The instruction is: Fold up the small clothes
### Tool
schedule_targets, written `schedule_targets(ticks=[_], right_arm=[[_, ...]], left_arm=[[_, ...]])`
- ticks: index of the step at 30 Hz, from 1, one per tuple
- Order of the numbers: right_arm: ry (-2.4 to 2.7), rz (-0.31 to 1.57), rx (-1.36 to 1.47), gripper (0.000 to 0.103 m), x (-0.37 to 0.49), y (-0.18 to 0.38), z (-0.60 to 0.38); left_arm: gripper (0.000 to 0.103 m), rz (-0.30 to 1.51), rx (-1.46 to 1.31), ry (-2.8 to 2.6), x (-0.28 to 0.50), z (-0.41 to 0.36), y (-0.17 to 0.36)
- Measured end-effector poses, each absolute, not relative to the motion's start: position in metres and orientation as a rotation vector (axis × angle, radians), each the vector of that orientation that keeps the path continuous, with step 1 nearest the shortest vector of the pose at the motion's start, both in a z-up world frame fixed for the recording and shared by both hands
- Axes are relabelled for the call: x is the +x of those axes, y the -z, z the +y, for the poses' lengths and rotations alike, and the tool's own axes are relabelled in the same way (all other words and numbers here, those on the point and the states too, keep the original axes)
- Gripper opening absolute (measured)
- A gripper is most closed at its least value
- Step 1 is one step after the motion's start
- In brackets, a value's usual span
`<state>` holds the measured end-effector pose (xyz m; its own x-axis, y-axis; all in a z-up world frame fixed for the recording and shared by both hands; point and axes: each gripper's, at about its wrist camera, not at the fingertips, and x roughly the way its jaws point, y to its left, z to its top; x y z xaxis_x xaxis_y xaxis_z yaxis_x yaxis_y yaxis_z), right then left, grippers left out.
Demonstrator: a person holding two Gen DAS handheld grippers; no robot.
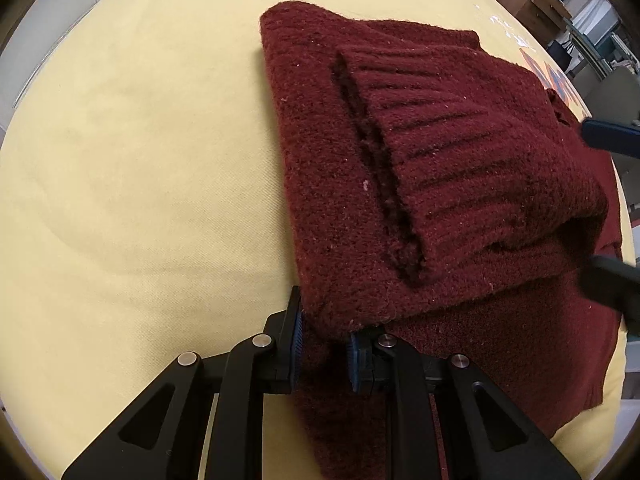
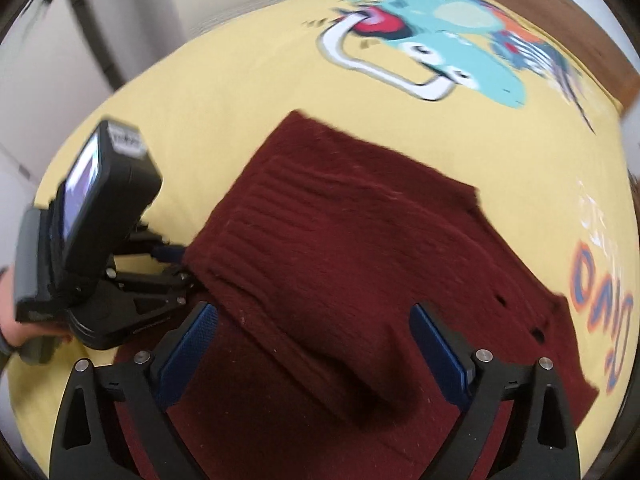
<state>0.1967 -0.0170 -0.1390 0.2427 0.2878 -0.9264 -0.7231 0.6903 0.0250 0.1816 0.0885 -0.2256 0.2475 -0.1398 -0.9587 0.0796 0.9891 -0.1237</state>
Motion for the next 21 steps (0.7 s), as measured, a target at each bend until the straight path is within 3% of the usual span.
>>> schedule_targets(ticks=[2,4,9,12,21], right_arm=[[-0.716,1.143,-0.498,0.085,0.199,0.149,-0.010],[-0.710,1.175,-0.496,0.056,0.205,0.158,-0.009],[-0.709,1.202,-0.492,0.051,0.208,0.174,-0.004],[-0.691,1.181,-0.536,0.016,0.204,0.173,-0.001],[-0.613,1.141,-0.330,0.014,0.210,0.134,-0.058]], left_arm=[[0.016,1.311,-0.061,0.152,0.182,0.090,0.225],[0.016,1.312,-0.055,0.151,0.181,0.090,0.226],[0.016,1.317,-0.050,0.151,0.179,0.093,0.223],[0.016,1.319,-0.059,0.149,0.178,0.095,0.219],[0.016,1.316,-0.044,0.143,0.176,0.094,0.218]])
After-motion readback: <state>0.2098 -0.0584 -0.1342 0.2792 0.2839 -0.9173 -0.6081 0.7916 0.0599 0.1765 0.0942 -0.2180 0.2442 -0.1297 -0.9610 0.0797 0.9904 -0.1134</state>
